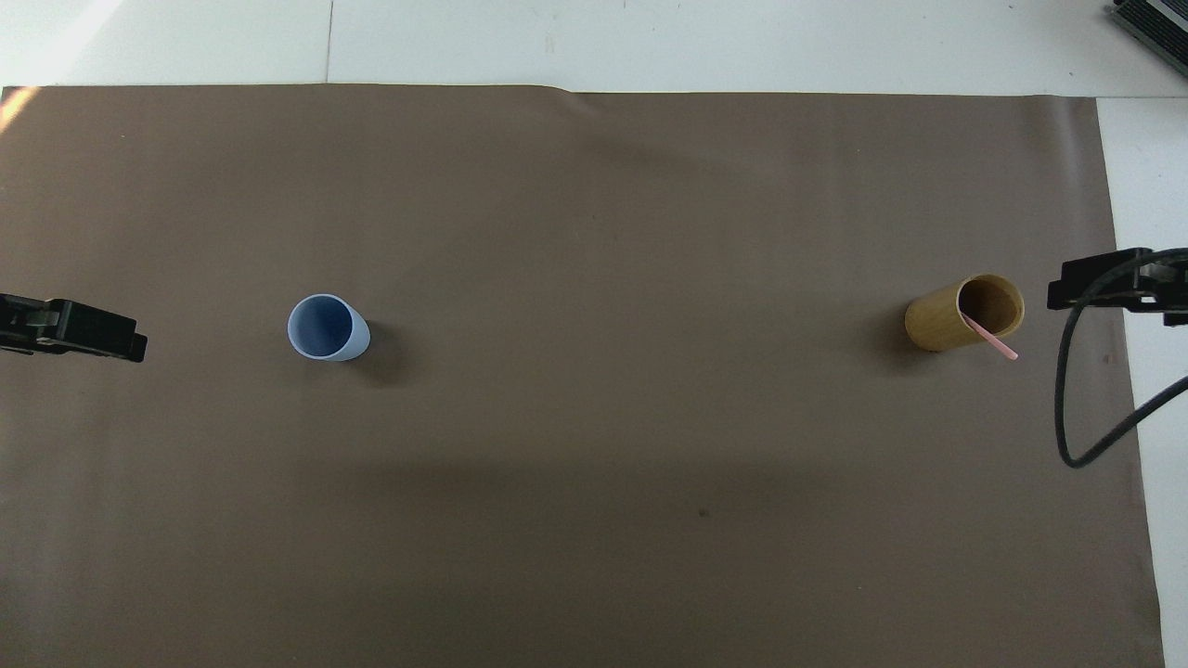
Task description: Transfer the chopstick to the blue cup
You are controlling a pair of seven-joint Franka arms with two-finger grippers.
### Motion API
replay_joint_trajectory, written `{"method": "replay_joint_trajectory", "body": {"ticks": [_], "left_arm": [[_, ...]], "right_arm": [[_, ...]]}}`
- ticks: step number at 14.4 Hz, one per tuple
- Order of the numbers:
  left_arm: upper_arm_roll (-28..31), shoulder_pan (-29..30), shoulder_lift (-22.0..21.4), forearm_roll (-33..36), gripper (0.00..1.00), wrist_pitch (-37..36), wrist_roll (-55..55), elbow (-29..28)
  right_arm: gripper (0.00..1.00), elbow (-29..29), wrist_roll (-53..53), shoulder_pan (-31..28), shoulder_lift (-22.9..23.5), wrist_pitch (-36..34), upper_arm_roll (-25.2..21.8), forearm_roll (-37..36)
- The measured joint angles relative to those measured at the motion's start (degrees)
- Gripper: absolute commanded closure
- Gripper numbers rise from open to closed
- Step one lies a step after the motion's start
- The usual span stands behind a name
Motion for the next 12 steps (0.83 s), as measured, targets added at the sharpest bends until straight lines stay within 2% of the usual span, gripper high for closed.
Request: {"method": "replay_joint_trajectory", "body": {"ticks": [12], "left_arm": [[-0.1, 0.0, -0.4, 0.0, 0.0, 0.0, 0.0, -1.5]], "right_arm": [[0.0, -0.1, -2.2, 0.0, 0.0, -0.3, 0.0, 0.0]]}}
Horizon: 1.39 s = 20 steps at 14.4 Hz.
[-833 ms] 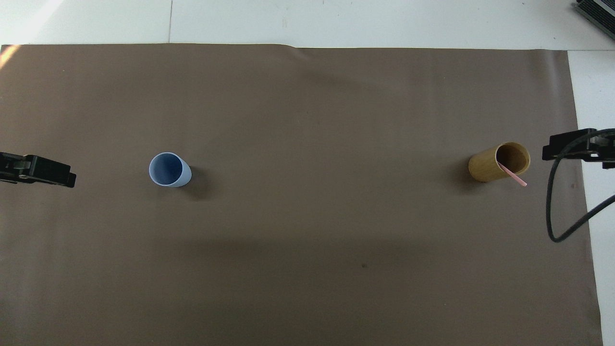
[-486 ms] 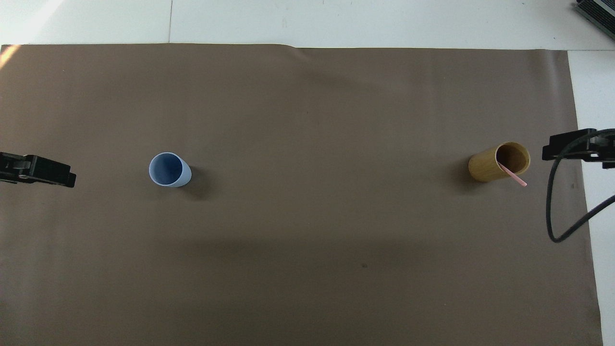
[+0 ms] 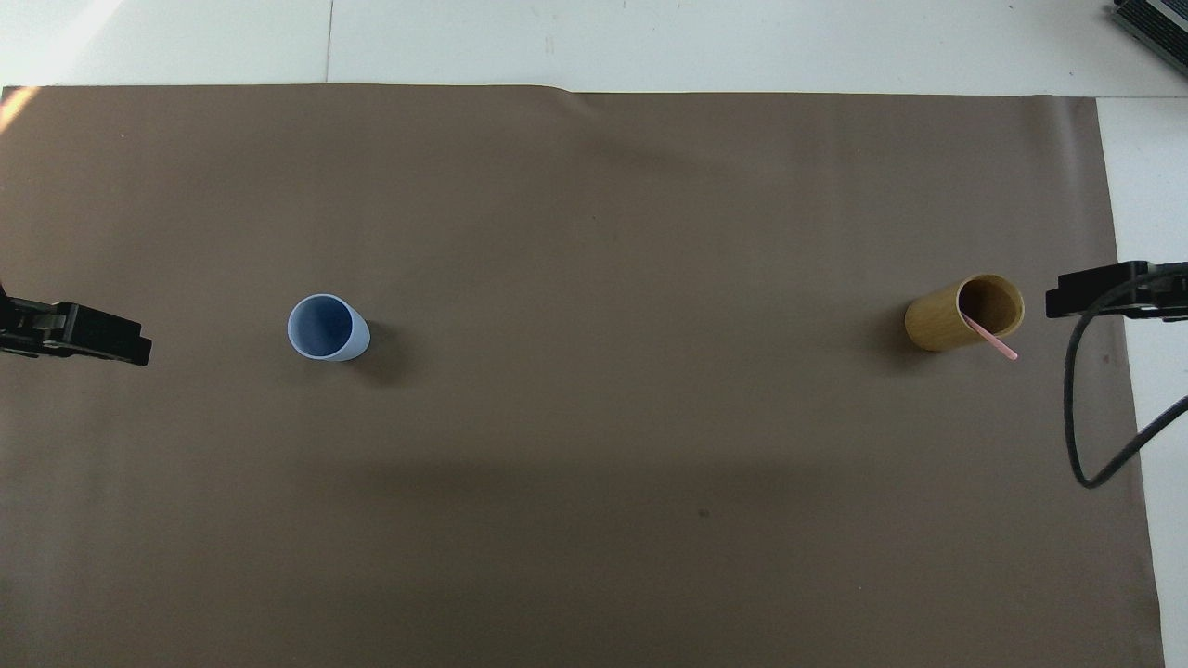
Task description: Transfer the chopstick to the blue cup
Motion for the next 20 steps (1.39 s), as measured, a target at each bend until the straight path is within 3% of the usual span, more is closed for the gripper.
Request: {"method": "replay_joint_trajectory", "body": {"ticks": [5, 10, 15, 16, 20], "left_arm": [[-0.1, 0.0, 0.0, 0.0, 0.0, 6.2, -0.1, -4.4], [-1.2, -1.3, 0.7, 0.0, 0.0, 22.6, -7.2, -15.8], [-1.3, -2.9, 6.8, 0.0, 0.0, 34.1, -13.0, -20.8], [-1.3, -3.1, 8.6, 0.0, 0.13, 36.5, -13.2, -21.4], [-1.4, -3.4, 12.1, 0.0, 1.0, 42.2, -13.9, -24.3]], "right_arm": [[0.0, 0.0, -0.1, -0.1, 0.0, -0.3, -0.7, 0.0], [0.0, -0.2, -0.1, -0.6, -0.1, -0.2, -0.8, 0.0], [0.0, -4.2, -0.1, -0.8, -0.7, 2.6, -0.8, 0.0], [0.0, -5.8, -0.1, -0.9, -0.8, 3.9, -0.9, 0.0], [0.0, -14.7, -0.1, -2.5, -0.9, 11.3, -1.0, -0.1]]}}
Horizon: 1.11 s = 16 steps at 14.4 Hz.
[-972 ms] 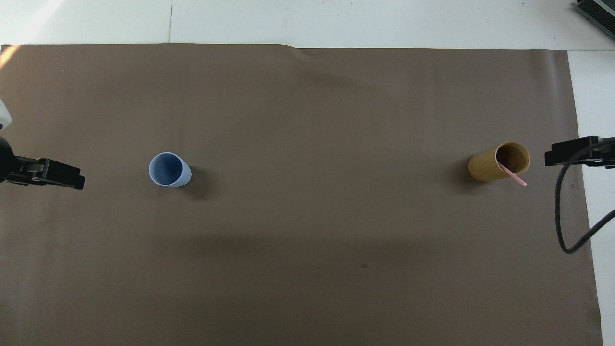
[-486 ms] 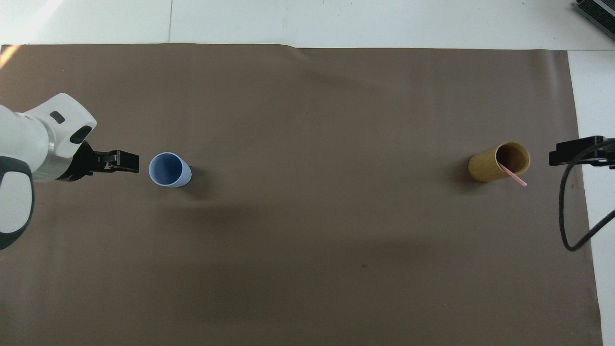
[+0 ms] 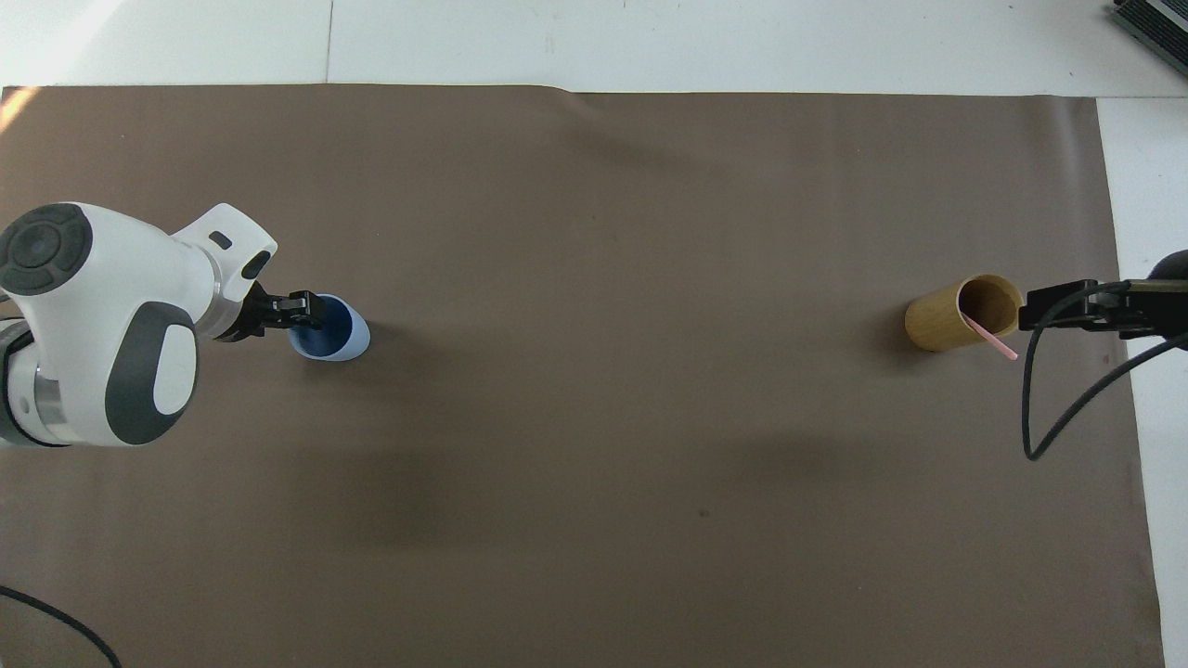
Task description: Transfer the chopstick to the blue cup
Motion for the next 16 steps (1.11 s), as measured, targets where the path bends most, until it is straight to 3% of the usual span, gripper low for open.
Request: {"method": "replay_joint_trajectory", "body": {"ticks": [4, 8, 11, 13, 16], "left_arm": [[0.0, -1.1, 0.7, 0.0, 1.0, 0.5, -0.2, -0.2], [-0.1, -1.3, 0.6, 0.0, 1.0, -0.7, -0.3, 1.8], [-1.0, -5.1, -0.2, 0.5, 1.0, -8.7, -6.8, 8.2], [-1.4, -9.9, -0.2, 1.2, 1.0, -13.0, -13.4, 13.4], [-1.7, -17.9, 0.8, 0.7, 1.0, -13.9, -23.6, 17.9]], "right_arm": [[0.0, -7.9, 0.0, -0.6, 0.0, 6.9, 0.0, -0.2], [0.32, -12.5, 0.0, -0.8, 0.2, 12.2, 0.0, -0.2], [0.78, -12.9, 0.0, -0.8, 0.5, 13.4, 0.0, -0.3], [1.0, -12.9, 0.0, -0.8, 0.6, 13.4, 0.0, -0.4], [1.0, -12.8, 0.0, -0.9, 0.5, 13.4, 0.0, -0.7]]}}
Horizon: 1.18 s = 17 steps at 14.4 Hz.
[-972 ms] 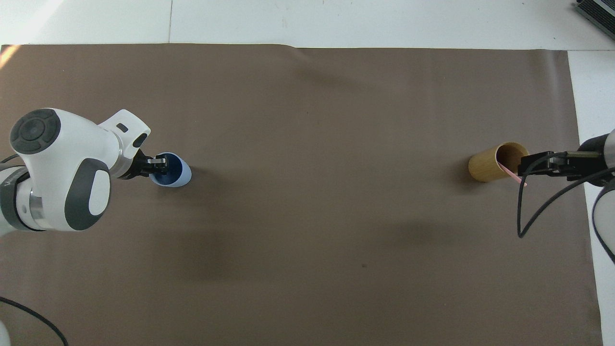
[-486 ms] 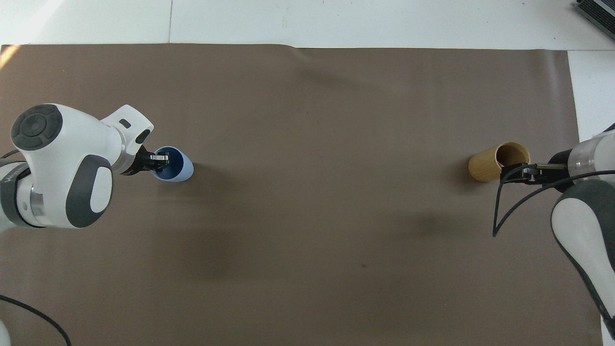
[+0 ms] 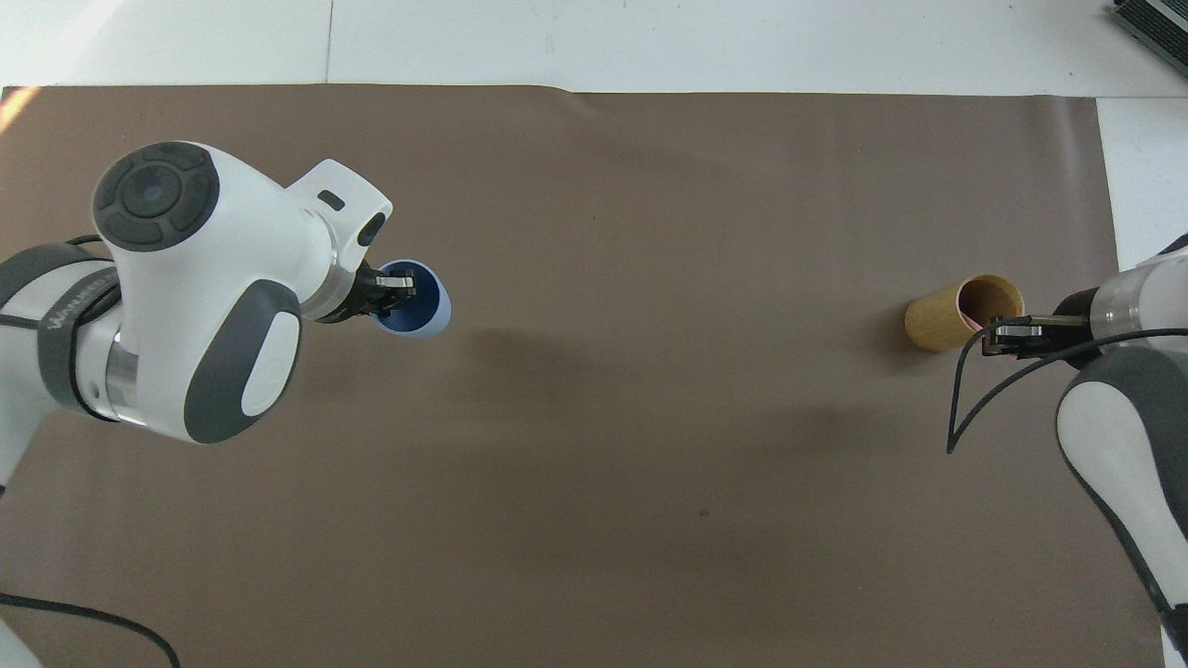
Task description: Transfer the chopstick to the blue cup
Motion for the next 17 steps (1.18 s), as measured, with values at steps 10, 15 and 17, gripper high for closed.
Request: {"method": "replay_joint_trajectory", "body": {"ticks": [10, 15, 17], "left_arm": [[-0.5, -17.1, 16.4, -0.3, 1.0, 4.6, -12.3, 10.3], [0.0, -18.5, 20.6, 0.9, 0.46, 4.9, -12.6, 12.4], [0.2, -18.5, 20.6, 1.7, 0.0, 4.9, -12.6, 12.8]], "right_arm": [[1.0, 11.2, 0.0, -0.2, -0.3, -11.9, 0.0, 0.0], [1.0, 18.9, 0.0, -0.2, -0.6, -21.4, 0.2, 2.2], [1.0, 19.5, 0.2, -0.2, -0.6, -22.7, 0.1, 4.6]]}}
